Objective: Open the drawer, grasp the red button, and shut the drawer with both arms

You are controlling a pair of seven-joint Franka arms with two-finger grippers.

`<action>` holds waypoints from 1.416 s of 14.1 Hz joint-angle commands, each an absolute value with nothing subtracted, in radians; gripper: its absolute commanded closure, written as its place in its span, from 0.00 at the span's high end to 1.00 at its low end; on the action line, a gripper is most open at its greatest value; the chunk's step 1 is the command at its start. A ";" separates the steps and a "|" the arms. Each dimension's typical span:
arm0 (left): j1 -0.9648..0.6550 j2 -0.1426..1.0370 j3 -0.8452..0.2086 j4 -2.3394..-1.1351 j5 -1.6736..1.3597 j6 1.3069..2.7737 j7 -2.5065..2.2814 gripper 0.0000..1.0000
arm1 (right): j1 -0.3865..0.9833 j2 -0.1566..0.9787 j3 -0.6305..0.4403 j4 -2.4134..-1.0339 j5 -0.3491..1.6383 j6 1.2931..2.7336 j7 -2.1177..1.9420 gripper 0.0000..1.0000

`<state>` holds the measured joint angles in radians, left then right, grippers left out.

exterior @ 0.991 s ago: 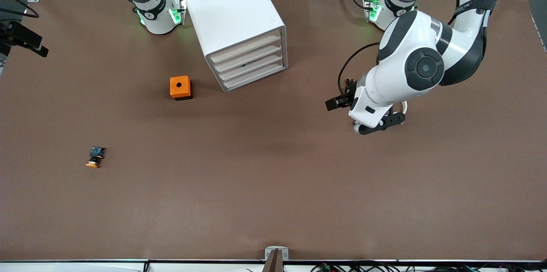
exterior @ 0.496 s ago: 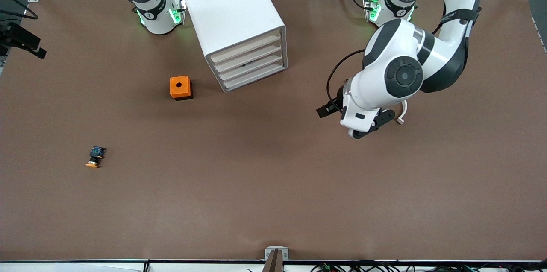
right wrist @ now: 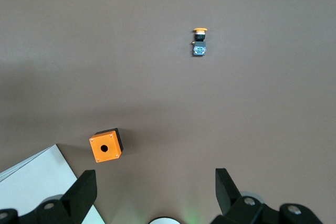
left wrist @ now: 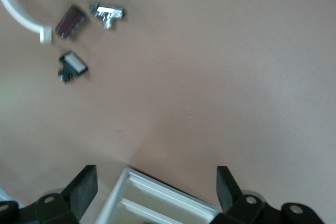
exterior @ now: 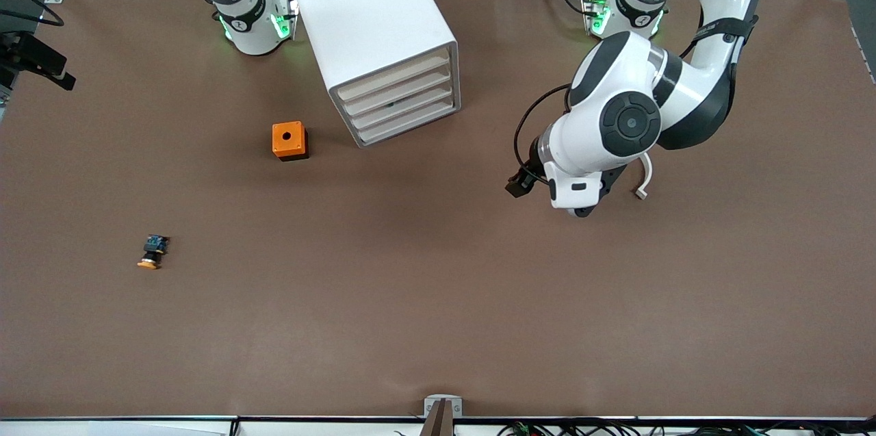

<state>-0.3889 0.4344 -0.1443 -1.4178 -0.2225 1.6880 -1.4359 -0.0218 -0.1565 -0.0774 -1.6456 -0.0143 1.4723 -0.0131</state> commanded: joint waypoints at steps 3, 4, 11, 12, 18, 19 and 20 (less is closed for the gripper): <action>-0.365 0.448 -0.135 -1.402 -0.261 1.675 -1.626 1.00 | -0.031 -0.184 -0.071 -1.675 -0.029 1.483 -0.012 1.00; -0.365 0.457 -0.135 -1.402 -0.261 1.675 -1.638 1.00 | -0.029 -0.184 -0.071 -1.675 -0.029 1.483 -0.012 1.00; -0.422 0.558 -0.135 -1.379 -0.305 1.677 -1.755 1.00 | -0.031 -0.184 -0.071 -1.677 -0.029 1.479 -0.012 1.00; -0.425 0.561 -0.135 -1.381 -0.305 1.677 -1.761 1.00 | -0.031 -0.184 -0.071 -1.677 -0.029 1.479 -0.012 1.00; -0.419 0.617 -0.133 -1.338 -0.393 1.681 -1.835 1.00 | -0.031 -0.183 -0.071 -1.677 -0.029 1.477 -0.012 1.00; -0.419 0.627 -0.132 -1.336 -0.399 1.681 -1.845 1.00 | -0.031 -0.183 -0.071 -1.677 -0.029 1.477 -0.012 1.00; -0.419 0.632 -0.130 -1.327 -0.405 1.683 -1.861 1.00 | -0.032 -0.183 -0.072 -1.677 -0.029 1.477 -0.012 1.00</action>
